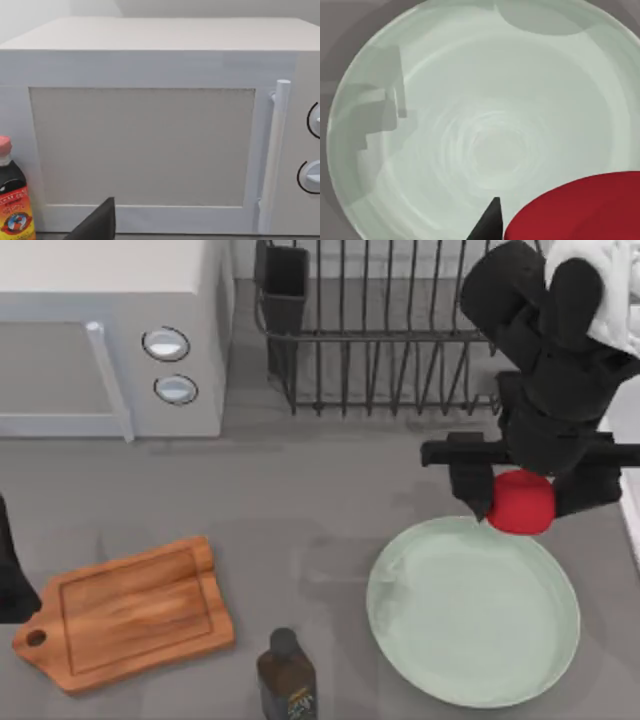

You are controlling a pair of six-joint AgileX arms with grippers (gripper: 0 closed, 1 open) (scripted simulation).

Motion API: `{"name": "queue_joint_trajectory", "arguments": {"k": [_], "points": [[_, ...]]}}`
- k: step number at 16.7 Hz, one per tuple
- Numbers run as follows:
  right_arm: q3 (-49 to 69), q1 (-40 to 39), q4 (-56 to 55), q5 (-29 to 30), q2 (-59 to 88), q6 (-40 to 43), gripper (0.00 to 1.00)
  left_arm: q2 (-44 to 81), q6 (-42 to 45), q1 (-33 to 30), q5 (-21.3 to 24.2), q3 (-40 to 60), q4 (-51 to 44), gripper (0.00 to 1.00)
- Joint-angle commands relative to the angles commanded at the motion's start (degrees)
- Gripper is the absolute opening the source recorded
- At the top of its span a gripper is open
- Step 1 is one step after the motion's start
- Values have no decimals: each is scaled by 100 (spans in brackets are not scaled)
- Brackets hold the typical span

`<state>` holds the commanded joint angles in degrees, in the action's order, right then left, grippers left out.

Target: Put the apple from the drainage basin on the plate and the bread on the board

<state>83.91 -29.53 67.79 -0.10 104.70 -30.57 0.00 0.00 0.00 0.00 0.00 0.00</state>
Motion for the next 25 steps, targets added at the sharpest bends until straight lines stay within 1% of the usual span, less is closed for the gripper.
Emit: {"name": "queue_joint_trajectory", "arguments": {"k": [2,4,9,22,23,25], "points": [[-84,-378,119,7,-120,-363,0,0,0,0,0,0,0,100],[-132,-590,188,12,-186,-565,0,0,0,0,0,0,0,100],[-139,-621,198,12,-195,-594,0,0,0,0,0,0,0,100],[-139,-621,198,12,-195,-594,98,0,0,0,0,0,0,100],[-139,-621,198,12,-195,-594,100,0,0,0,0,0,0,100],[-139,-621,198,12,-195,-594,100,0,0,0,0,0,0,100]]}}
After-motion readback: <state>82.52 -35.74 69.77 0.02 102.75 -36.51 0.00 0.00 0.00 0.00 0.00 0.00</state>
